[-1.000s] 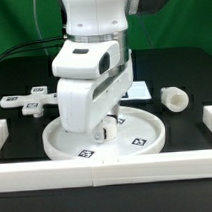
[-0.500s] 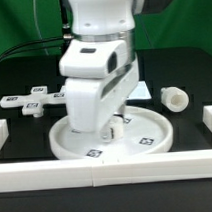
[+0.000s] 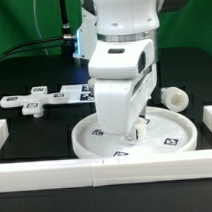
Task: Assemble round table
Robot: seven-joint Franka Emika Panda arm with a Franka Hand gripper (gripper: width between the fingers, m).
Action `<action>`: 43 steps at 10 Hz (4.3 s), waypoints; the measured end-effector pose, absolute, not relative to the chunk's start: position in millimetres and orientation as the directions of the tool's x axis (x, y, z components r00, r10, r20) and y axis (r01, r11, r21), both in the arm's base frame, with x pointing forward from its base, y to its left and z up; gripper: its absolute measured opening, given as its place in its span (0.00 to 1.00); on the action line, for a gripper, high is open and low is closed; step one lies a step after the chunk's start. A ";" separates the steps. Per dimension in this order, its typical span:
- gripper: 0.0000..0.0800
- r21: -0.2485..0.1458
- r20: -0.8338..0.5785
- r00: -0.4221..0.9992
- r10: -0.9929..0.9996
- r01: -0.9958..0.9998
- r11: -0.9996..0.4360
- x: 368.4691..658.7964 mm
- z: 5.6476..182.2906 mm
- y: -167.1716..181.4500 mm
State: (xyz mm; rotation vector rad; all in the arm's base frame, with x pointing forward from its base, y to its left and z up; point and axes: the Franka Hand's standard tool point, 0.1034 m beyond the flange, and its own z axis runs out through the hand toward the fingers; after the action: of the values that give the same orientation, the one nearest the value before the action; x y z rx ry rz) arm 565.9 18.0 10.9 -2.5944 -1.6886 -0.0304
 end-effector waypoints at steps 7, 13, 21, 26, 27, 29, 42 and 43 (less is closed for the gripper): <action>0.52 -0.026 0.046 0.441 0.896 0.898 -0.440 566.5 10.8 38.2; 0.81 -0.008 0.042 0.470 0.882 0.883 -0.470 565.3 26.6 29.4; 0.81 -0.007 0.046 0.771 0.635 0.636 -0.772 509.5 48.4 67.1; 0.81 -0.050 0.026 0.983 0.184 0.185 -0.981 505.0 53.7 86.1; 0.81 -0.059 0.021 0.992 0.124 0.125 -0.990 504.4 53.5 90.2; 0.81 -0.077 0.012 1.000 0.004 0.005 -0.997 504.1 53.4 91.7; 0.81 -0.052 -0.528 0.846 -0.068 -0.112 -0.992 483.0 45.5 99.3; 0.81 -0.050 -0.577 0.815 -0.061 -0.110 -0.993 483.1 43.1 98.3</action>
Offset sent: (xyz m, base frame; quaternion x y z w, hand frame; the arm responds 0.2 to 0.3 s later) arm 0.0086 0.0203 -0.0141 0.0017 0.0186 0.0447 0.9988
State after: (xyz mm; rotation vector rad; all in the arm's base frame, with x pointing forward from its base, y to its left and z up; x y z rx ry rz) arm 483.1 98.3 43.1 -2.9152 0.1377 0.9224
